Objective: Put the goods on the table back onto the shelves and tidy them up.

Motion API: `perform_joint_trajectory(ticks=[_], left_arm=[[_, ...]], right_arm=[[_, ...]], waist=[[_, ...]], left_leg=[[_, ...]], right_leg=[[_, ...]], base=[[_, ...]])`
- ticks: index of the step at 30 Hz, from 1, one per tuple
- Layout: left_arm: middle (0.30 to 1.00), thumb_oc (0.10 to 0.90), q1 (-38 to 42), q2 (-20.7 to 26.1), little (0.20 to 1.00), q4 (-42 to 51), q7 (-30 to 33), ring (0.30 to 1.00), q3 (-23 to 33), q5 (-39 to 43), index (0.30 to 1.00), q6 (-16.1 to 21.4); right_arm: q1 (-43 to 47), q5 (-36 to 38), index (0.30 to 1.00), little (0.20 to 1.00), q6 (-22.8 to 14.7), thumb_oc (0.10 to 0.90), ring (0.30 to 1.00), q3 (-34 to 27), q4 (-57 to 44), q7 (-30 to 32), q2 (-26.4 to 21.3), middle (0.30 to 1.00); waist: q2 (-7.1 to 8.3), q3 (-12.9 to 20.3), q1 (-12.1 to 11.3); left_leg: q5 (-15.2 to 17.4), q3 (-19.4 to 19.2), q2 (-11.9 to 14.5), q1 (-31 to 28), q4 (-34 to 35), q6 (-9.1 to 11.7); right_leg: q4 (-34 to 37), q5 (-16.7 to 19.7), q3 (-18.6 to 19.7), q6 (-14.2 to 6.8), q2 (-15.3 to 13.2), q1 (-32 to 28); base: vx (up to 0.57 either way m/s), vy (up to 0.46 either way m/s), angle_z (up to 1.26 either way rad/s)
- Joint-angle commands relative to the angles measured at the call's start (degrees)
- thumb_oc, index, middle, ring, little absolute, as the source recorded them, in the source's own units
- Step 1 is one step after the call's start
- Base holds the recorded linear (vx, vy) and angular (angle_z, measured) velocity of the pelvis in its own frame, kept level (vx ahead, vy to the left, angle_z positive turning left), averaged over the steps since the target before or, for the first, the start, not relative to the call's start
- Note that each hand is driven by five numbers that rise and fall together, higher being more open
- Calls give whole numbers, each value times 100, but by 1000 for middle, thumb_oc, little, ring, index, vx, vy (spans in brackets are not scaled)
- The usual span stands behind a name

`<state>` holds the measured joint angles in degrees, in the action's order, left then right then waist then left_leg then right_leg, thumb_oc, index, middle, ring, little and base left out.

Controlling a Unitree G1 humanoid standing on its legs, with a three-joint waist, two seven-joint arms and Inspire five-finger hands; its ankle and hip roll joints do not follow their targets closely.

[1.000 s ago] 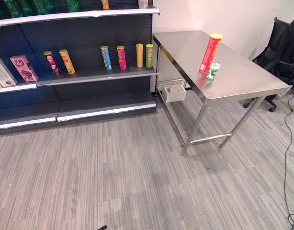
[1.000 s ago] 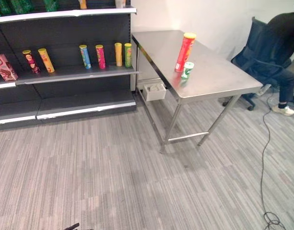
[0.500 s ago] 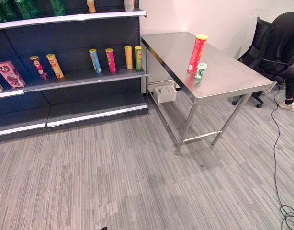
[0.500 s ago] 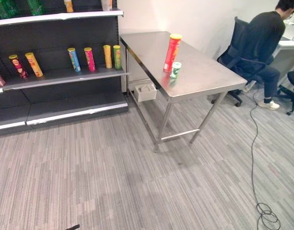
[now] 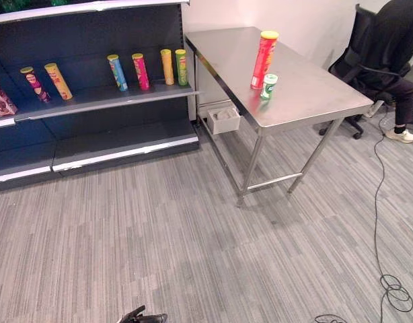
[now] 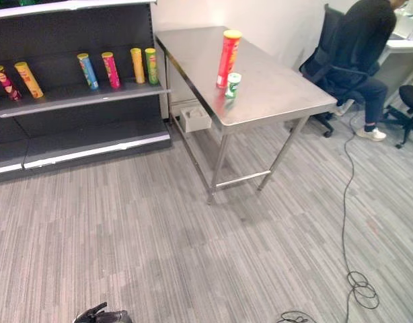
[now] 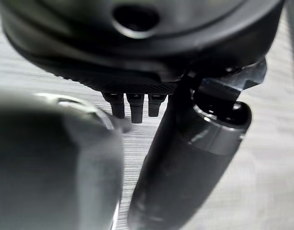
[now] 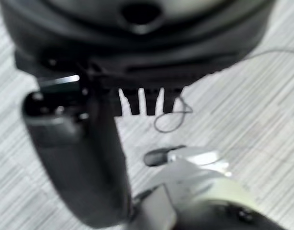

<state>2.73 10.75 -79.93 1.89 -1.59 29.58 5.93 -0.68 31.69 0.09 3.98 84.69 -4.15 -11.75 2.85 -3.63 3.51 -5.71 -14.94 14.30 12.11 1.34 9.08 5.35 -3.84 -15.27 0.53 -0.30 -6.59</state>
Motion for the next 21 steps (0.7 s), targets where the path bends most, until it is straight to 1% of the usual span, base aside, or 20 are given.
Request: perform_joint_trajectory(ticks=[1, 2, 3, 5, 6, 8, 9, 10, 11, 12, 13, 14, 16, 17, 18, 19, 20, 21], left_arm=[[900, 800, -45, -2, 900, -353, 9, 900, 200, 384, 900, 48], [900, 800, -95, 17, 900, -385, 13, 900, 268, 334, 900, 33], [900, 800, -138, 48, 900, -423, 44, 900, 318, 325, 900, 26], [900, 800, -99, 140, 900, -387, 76, 900, 389, 347, 900, 67], [900, 800, -97, 139, 900, -387, 75, 900, 389, 347, 900, 67], [900, 800, -4, 227, 900, -311, 85, 900, 350, 300, 900, 87], [900, 800, 106, 290, 900, -191, 102, 900, 198, 190, 900, 110], [900, 800, 161, 298, 900, -138, 134, 900, 86, 84, 900, 125], [900, 800, 232, 285, 900, -83, 161, 900, -13, 42, 900, 136], [900, 800, 232, 285, 900, -83, 161, 900, -14, 42, 900, 137], [900, 800, 306, 281, 900, -27, 159, 900, -126, -28, 900, 142], [900, 800, 377, 267, 900, 30, 140, 900, -289, -193, 900, 126], [900, 800, 496, 271, 900, 130, 150, 900, -569, -528, 900, 88], [900, 800, 514, 289, 900, 157, 143, 900, -663, -657, 900, 77], [900, 800, 505, 305, 900, 234, 61, 900, -822, -914, 900, 50], [900, 800, 501, 302, 900, 236, 62, 900, -820, -916, 900, 48], [900, 800, 470, 301, 900, 265, 24, 900, -891, -1007, 900, 69], [900, 800, 421, 289, 900, 273, -19, 900, -924, -1069, 900, 61]], right_arm=[[-108, -427, 900, 900, 76, 800, 900, -35, 326, -29, -76, 900], [-157, -502, 900, 900, 115, 800, 900, -63, 349, -57, -66, 900], [-175, -534, 900, 900, 130, 800, 900, -64, 361, -39, -60, 900], [-173, -573, 900, 900, 147, 800, 900, -17, 329, -116, 21, 900], [-172, -573, 900, 900, 147, 800, 900, -18, 329, -115, 21, 900], [-167, -745, 900, 900, 146, 800, 900, 216, 217, -181, 156, 900], [-173, -944, 900, 900, 96, 800, 900, 446, 56, -151, 215, 900], [-117, -1009, 900, 900, 68, 800, 900, 536, -60, -109, 194, 900], [-58, -1033, 900, 900, 20, 800, 900, 560, -190, -42, 152, 900], [-58, -1033, 900, 900, 20, 800, 900, 560, -190, -42, 152, 900], [-17, -1089, 900, 900, -4, 800, 900, 590, -284, 7, 111, 900], [28, -1177, 900, 900, -20, 800, 900, 655, -384, 69, 66, 900], [111, -1368, 900, 900, -22, 800, 900, 864, -536, 100, 45, 900], [139, -1451, 900, 900, -31, 800, 900, 922, -590, 107, 35, 900], [187, -1546, 900, 900, -64, 800, 900, 1036, -772, 84, -19, 900], [183, -1546, 900, 900, -62, 800, 900, 1038, -777, 84, -23, 900], [179, -1569, 900, 900, -87, 800, 900, 1069, -851, 84, -63, 900], [170, -1591, 900, 900, -99, 800, 900, 1062, -888, 93, -111, 900]], waist=[[-184, 131, -237], [-252, 193, -262], [-281, 239, -284], [-215, 318, -315], [-222, 328, -322], [-116, 441, -329], [-32, 517, -297], [-15, 528, -270], [-33, 527, -259], [-35, 531, -262], [-34, 481, -211], [-72, 408, -145], [-179, 177, -3], [-179, 88, 55], [-336, -74, 245], [-338, -77, 247], [-446, -155, 368], [-461, -213, 458]], left_leg=[[-448, 164, 175, 384, 366, 40], [-555, 162, 174, 277, 366, 36], [-669, 139, 81, 199, 336, 22], [-639, 75, -169, 110, 236, -75], [-644, 72, -161, 123, 238, -78], [-542, -49, -442, -11, 230, -210], [-405, -145, -764, -182, 312, -369], [-331, -180, -921, -271, 365, -457], [-252, -211, -1043, -328, 366, -539], [-253, -213, -1041, -324, 366, -539], [-151, -242, -1200, -434, 366, -641], [-15, -248, -1365, -582, 366, -774], [221, -239, -1542, -908, 366, -980], [395, -206, -1605, -1033, 366, -1001], [534, -230, -1516, -1263, 366, -976], [540, -228, -1511, -1270, 366, -970], [494, -305, -1380, -1325, 366, -952], [611, -303, -1370, -1442, 366, -904]], right_leg=[[-64, -327, 320, -667, -550, -449], [-97, -402, 361, -699, -568, -558], [-123, -423, 413, -721, -668, -684], [-235, -405, 439, -768, -895, -725], [-230, -394, 446, -769, -889, -709], [-481, -244, 535, -838, -1128, -650], [-871, 33, 602, -925, -1338, -525], [-1152, 203, 655, -952, -1430, -401], [-1475, 403, 691, -967, -1501, -238], [-1475, 405, 695, -966, -1499, -232], [-1959, 685, 755, -988, -1624, -77], [-2496, 1041, 794, -972, -1745, 88], [-3517, 1590, 761, -907, -1961, 588], [-3970, 1522, 800, -999, -2024, 813], [-4234, 860, 706, -838, -1720, 1404], [-4239, 845, 700, -828, -1718, 1397], [-4027, 589, 561, -605, -1314, 1703], [-3627, 460, 468, -606, -1061, 1852]], base=[[548, 191, -32], [633, 235, -41], [467, 202, -43], [345, 158, -41], [302, 132, -31], [400, 192, -10], [492, 275, 11], [460, 301, 16], [205, 169, 2], [181, 185, -6], [208, 214, -6], [274, 316, -7], [277, 290, -1], [415, 231, 8], [311, 125, 15], [265, 56, 9], [176, -50, 5], [352, -72, 1]])
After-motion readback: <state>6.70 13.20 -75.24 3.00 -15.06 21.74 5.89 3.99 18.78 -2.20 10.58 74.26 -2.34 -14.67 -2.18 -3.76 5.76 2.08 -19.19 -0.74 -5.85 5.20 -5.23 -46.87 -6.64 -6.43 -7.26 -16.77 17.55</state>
